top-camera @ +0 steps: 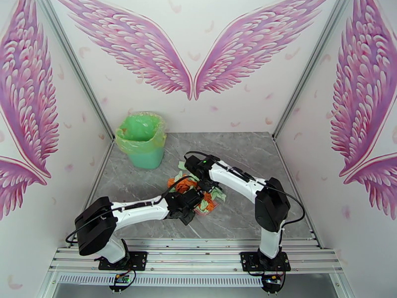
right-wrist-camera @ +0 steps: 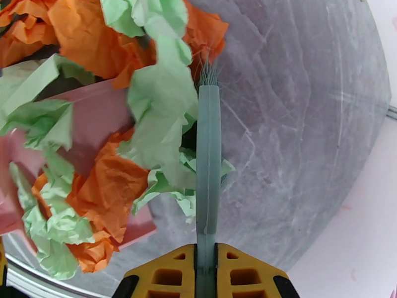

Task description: Sweep away the paper scraps from the table

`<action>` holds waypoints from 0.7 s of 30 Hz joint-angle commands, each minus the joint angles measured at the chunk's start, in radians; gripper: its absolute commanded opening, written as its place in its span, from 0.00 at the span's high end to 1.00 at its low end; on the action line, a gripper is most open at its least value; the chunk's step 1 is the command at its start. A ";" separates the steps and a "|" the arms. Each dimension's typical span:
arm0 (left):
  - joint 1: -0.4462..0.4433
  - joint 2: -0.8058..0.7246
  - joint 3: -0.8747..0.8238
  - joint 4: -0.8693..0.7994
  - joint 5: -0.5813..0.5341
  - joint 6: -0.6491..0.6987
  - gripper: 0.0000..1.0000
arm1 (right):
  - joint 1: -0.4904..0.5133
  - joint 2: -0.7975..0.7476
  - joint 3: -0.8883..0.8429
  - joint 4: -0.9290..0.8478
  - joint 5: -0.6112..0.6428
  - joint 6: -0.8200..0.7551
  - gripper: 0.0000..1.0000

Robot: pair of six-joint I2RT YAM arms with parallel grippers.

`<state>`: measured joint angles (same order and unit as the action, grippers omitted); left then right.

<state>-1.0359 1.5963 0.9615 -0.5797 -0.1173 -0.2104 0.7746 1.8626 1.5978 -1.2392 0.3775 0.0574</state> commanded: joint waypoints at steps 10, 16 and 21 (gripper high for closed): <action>0.004 -0.050 -0.115 0.257 -0.023 0.003 1.00 | 0.009 -0.097 -0.012 -0.050 -0.100 0.056 1.00; 0.005 -0.077 -0.154 0.320 -0.096 0.005 1.00 | 0.011 -0.101 0.005 -0.059 -0.123 0.064 1.00; 0.006 -0.091 -0.174 0.347 -0.124 0.007 1.00 | 0.010 -0.129 0.034 -0.074 -0.125 0.074 1.00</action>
<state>-1.0359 1.5440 0.7998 -0.2974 -0.1951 -0.2058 0.7753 1.7828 1.5986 -1.2755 0.2741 0.1108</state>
